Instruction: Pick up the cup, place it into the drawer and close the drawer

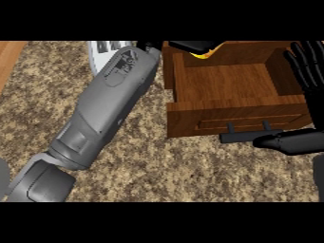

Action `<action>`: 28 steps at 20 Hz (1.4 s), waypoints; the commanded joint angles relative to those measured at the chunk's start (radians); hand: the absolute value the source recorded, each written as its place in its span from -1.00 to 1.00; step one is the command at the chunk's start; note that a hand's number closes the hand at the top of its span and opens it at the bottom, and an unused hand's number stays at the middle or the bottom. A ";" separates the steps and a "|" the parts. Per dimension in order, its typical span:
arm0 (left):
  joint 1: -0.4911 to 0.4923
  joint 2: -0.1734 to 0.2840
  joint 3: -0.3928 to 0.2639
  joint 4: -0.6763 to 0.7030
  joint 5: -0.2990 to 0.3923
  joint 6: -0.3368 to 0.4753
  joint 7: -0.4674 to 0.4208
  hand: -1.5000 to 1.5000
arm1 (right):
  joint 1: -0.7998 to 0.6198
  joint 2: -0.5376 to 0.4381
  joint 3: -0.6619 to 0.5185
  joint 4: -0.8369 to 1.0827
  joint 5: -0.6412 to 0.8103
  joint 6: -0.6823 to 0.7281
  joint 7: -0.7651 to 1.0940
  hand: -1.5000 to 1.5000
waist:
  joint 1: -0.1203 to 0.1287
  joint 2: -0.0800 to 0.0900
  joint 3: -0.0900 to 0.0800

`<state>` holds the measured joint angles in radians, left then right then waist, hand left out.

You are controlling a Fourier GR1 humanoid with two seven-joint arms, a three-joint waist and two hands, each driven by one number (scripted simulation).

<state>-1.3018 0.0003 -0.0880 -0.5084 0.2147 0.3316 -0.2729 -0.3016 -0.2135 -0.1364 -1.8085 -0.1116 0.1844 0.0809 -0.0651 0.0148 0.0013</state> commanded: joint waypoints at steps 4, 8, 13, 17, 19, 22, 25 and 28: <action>-0.056 0.000 -0.118 0.170 0.065 -0.021 0.040 1.00 | -0.024 -0.010 -0.002 0.017 -0.031 0.037 -0.022 -1.00 | -0.063 0.014 0.001; -0.042 0.000 -0.203 0.217 0.064 -0.059 0.091 1.00 | -0.048 0.012 0.027 0.006 -0.035 0.031 -0.001 -1.00 | -0.099 0.021 0.002; -0.038 0.000 -0.258 0.219 0.088 -0.063 0.087 -1.00 | -0.109 0.008 0.055 0.033 -0.012 0.036 0.003 -1.00 | -0.120 0.035 0.001; 0.036 0.000 -0.248 0.172 0.163 -0.060 -0.006 -1.00 | -0.079 0.029 0.100 0.012 -0.047 0.085 -0.009 -1.00 | -0.145 0.038 0.000; 0.049 0.000 -0.231 0.157 0.206 -0.078 -0.035 -1.00 | -0.100 0.024 0.090 0.036 -0.125 0.133 0.012 -1.00 | -0.133 0.038 0.000; 0.030 0.000 -0.198 0.120 0.279 -0.095 -0.064 -1.00 | -0.108 0.018 0.151 0.028 -0.174 0.229 0.004 1.00 | -0.150 0.042 -0.001; 0.038 0.000 -0.185 0.078 0.338 -0.090 -0.133 -1.00 | -0.104 0.005 0.206 0.023 -0.248 0.328 0.032 1.00 | -0.144 0.033 -0.001; 0.029 0.000 -0.172 0.090 0.371 -0.065 -0.171 -1.00 | -0.083 -0.054 0.268 0.027 -0.215 0.390 0.099 1.00 | -0.104 0.021 -0.002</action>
<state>-1.2683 0.0000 -0.2793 -0.4078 0.5319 0.2537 -0.3930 -0.4020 -0.2247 0.0629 -1.7789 -0.3206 0.4878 0.1313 -0.1930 0.0452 0.0000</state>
